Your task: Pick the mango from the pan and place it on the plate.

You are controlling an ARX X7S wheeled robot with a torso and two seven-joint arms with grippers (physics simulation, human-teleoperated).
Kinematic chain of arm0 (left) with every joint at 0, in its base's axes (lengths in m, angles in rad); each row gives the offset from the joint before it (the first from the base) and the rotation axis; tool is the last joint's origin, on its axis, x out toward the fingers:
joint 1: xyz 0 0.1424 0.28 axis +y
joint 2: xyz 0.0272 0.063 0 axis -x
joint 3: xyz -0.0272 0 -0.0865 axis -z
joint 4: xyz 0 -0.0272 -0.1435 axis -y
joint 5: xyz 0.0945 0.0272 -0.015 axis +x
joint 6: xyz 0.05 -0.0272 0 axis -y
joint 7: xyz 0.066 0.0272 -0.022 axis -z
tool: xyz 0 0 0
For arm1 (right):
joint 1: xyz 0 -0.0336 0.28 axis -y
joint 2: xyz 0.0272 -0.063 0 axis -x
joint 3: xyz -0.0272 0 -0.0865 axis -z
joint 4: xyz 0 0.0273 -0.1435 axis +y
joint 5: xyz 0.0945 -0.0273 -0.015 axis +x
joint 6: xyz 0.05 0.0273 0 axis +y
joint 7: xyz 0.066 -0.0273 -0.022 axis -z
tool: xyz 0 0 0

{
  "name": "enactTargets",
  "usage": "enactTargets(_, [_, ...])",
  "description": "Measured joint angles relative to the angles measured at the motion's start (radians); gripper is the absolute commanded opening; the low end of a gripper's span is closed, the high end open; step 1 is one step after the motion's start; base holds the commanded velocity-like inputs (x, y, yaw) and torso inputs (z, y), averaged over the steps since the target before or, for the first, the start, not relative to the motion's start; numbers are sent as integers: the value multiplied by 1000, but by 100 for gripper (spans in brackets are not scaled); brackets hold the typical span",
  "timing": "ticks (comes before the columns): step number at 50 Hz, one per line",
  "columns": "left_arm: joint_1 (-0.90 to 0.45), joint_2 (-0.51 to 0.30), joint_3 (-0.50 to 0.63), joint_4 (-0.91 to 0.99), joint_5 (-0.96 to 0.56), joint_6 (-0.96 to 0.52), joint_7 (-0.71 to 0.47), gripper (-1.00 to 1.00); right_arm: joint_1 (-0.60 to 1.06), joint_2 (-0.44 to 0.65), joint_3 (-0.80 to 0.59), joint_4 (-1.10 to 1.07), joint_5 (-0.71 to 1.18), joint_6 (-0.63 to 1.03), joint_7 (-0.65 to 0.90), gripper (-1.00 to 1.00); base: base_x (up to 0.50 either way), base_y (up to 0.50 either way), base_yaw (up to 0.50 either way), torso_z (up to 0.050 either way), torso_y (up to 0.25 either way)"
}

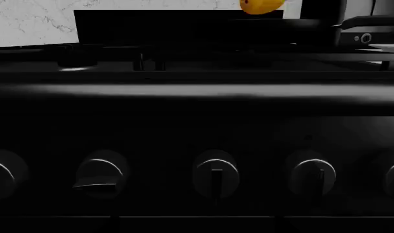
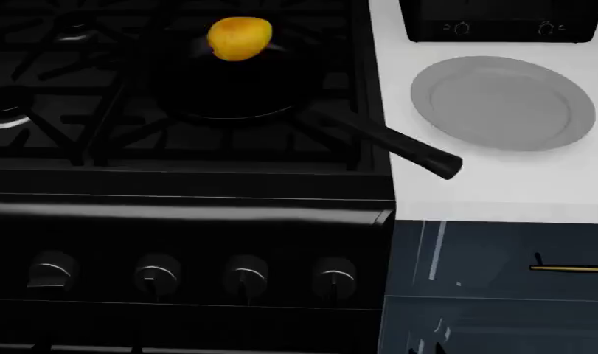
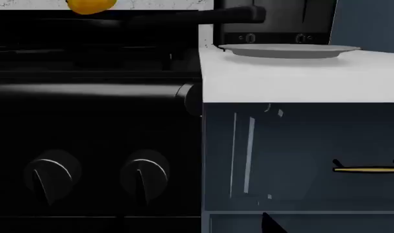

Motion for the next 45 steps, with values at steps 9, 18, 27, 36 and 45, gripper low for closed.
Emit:
enactTargets(9, [0, -32, 39, 5, -18, 1, -46, 100, 2, 18, -23, -7, 10, 5, 25, 100, 0, 0, 0, 0, 0])
enactTargets(18, [23, -58, 59, 28, -32, 9, -77, 100, -13, 37, -49, -36, 29, 27, 49, 100, 0, 0, 0, 0, 0])
enactTargets(27, [37, -75, 70, 40, -44, 17, -98, 100, -20, 54, -73, -50, 37, 40, 72, 100, 0, 0, 0, 0, 0])
enactTargets(36, [45, -93, 82, 61, -59, 15, -108, 100, -12, 67, -87, -32, 53, 35, 88, 100, 0, 0, 0, 0, 0])
enactTargets(45, [40, -122, 81, 192, -60, -60, -130, 100, 8, 86, -92, -130, 57, 89, 116, 100, 0, 0, 0, 0, 0])
